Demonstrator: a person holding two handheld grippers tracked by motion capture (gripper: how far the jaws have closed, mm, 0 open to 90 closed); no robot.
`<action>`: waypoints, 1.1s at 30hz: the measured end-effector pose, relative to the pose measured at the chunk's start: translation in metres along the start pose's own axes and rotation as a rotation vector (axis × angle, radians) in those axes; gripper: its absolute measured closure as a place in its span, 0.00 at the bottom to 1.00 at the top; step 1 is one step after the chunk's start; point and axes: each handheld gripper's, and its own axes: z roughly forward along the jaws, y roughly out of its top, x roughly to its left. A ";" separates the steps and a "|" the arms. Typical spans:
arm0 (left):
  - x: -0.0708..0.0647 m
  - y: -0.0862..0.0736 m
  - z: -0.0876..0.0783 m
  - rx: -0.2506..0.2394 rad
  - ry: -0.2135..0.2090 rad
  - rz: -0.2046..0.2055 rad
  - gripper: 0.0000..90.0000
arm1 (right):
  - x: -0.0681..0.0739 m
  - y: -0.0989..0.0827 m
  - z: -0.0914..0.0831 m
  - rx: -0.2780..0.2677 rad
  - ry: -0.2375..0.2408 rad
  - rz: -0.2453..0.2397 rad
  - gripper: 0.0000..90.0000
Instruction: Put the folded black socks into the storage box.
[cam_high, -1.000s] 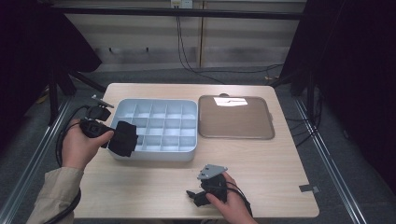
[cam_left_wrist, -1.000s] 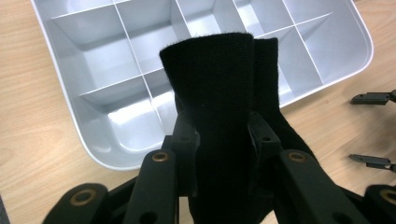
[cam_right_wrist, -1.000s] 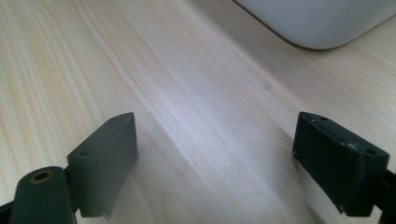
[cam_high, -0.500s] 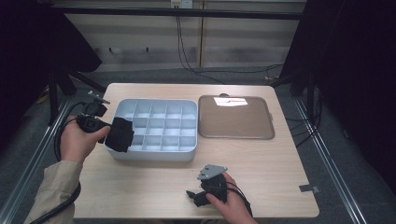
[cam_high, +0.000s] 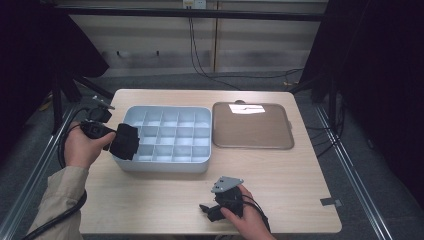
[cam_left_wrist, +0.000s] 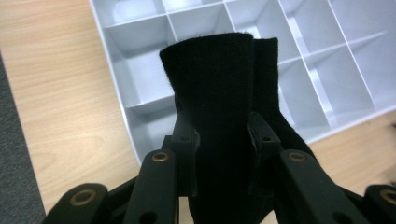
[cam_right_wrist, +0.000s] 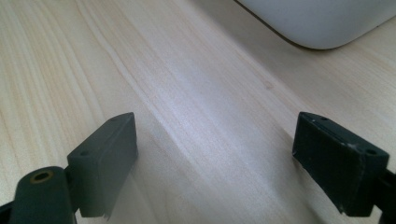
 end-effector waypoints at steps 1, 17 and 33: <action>0.002 0.000 0.001 0.001 0.004 -0.003 0.77 | 0.000 0.000 0.000 0.001 0.002 0.001 0.15; 0.017 -0.005 0.026 0.053 0.008 -0.049 0.77 | 0.000 0.000 0.000 0.001 0.002 -0.002 0.15; 0.014 -0.002 0.032 0.083 0.034 -0.046 0.77 | 0.001 0.000 0.000 0.005 0.006 0.002 0.15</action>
